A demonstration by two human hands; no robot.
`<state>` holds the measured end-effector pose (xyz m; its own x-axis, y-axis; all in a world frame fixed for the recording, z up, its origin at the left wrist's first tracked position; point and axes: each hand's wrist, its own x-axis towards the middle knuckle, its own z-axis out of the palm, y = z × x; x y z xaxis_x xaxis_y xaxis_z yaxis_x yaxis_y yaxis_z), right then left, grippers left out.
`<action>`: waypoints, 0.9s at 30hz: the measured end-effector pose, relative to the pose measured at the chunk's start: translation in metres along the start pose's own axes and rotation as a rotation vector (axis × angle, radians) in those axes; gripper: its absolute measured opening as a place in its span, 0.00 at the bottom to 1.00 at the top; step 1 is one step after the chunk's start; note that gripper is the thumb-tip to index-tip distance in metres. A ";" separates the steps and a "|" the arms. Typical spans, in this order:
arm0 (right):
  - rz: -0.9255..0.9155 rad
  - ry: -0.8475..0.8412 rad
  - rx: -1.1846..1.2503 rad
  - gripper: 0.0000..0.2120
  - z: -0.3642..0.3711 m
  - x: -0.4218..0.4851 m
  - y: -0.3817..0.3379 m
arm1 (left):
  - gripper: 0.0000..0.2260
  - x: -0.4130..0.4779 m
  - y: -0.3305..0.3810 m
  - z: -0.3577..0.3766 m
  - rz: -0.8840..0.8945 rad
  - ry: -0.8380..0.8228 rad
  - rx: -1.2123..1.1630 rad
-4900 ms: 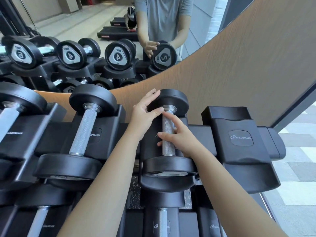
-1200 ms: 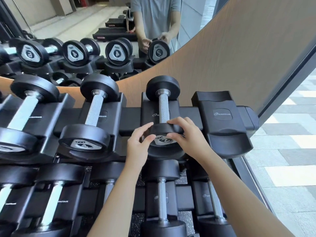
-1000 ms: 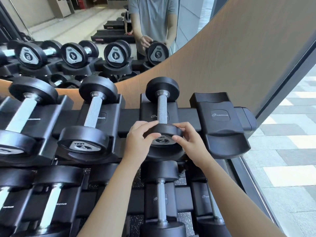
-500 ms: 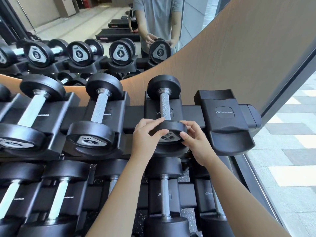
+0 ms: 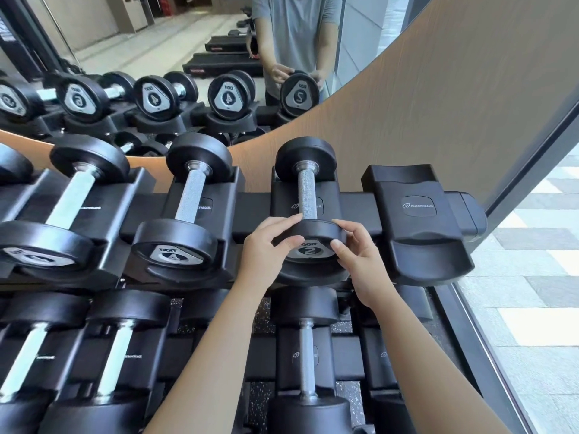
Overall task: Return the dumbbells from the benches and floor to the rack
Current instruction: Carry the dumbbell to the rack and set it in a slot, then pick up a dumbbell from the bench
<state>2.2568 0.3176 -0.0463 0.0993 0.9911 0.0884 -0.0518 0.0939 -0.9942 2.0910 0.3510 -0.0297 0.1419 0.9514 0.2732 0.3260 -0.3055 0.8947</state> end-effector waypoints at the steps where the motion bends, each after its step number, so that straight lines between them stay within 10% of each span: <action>1: -0.001 0.000 -0.005 0.15 -0.001 -0.001 0.000 | 0.17 -0.001 0.001 0.001 -0.002 0.000 0.001; 18: -0.179 0.114 -1.122 0.24 0.011 -0.065 -0.017 | 0.22 -0.094 0.020 -0.009 -0.007 -0.058 0.829; 27: -0.312 -0.064 -1.267 0.24 0.053 -0.135 -0.005 | 0.20 -0.182 0.029 -0.035 -0.069 0.007 1.007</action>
<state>2.1908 0.1888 -0.0502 -0.1117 0.9497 0.2925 0.9343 0.2006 -0.2948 2.0419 0.1707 -0.0414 0.0889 0.9674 0.2371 0.9712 -0.1370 0.1949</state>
